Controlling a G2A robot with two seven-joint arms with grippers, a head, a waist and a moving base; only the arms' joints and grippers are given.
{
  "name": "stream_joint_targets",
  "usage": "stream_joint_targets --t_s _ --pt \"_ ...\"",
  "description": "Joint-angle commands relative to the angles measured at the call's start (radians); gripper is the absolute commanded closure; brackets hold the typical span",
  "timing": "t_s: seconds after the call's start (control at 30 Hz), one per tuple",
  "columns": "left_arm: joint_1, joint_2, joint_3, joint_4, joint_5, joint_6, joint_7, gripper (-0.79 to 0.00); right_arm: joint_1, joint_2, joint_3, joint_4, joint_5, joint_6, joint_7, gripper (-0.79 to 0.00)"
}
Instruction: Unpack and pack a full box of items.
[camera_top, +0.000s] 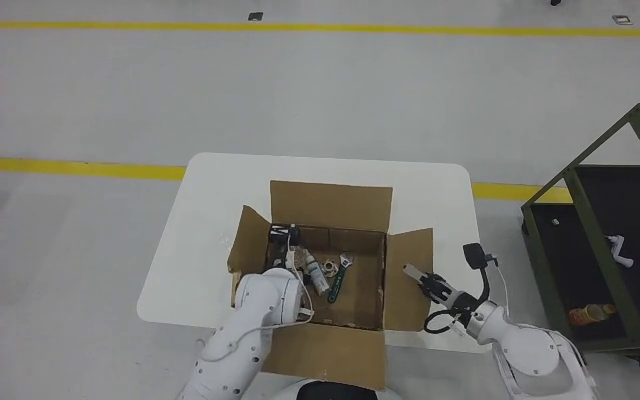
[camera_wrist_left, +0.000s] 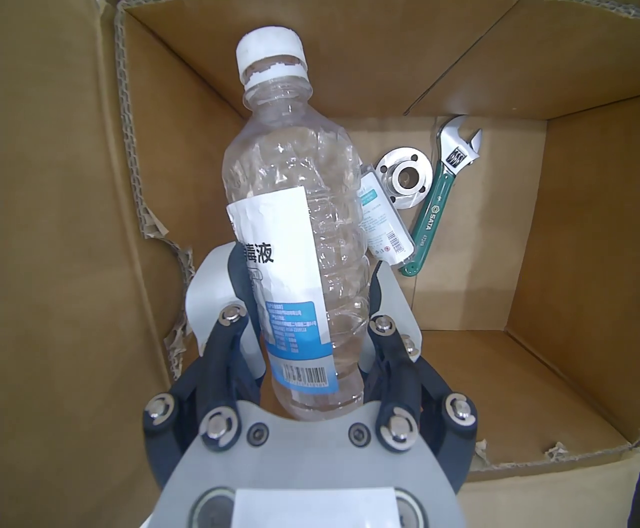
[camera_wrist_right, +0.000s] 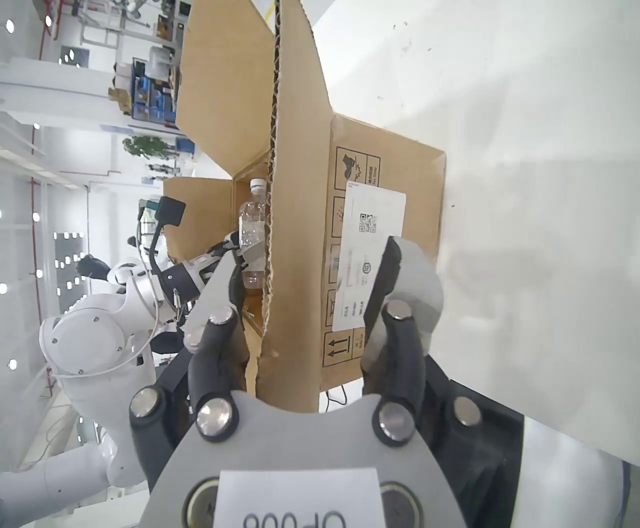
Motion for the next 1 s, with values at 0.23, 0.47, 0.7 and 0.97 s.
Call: stream_joint_targets --t_s 0.23,0.47,0.7,0.97 --pt "0.019 -0.002 -0.011 -0.054 0.007 -0.023 -0.008 0.0 -0.002 0.0 -0.008 0.002 0.016 -0.011 -0.022 0.0" --pt "0.031 -0.003 -0.025 -0.098 -0.006 -0.039 -0.014 0.0 0.0 -0.002 -0.012 0.007 0.03 -0.028 -0.062 0.0" --pt "0.04 -0.002 -0.046 -0.163 -0.004 -0.06 -0.023 0.0 0.009 -0.001 -0.004 0.021 0.033 -0.048 -0.118 0.0" --pt "0.04 -0.003 -0.064 -0.223 -0.008 -0.078 -0.039 0.0 0.067 0.013 0.026 0.08 -0.013 -0.052 -0.046 0.0"
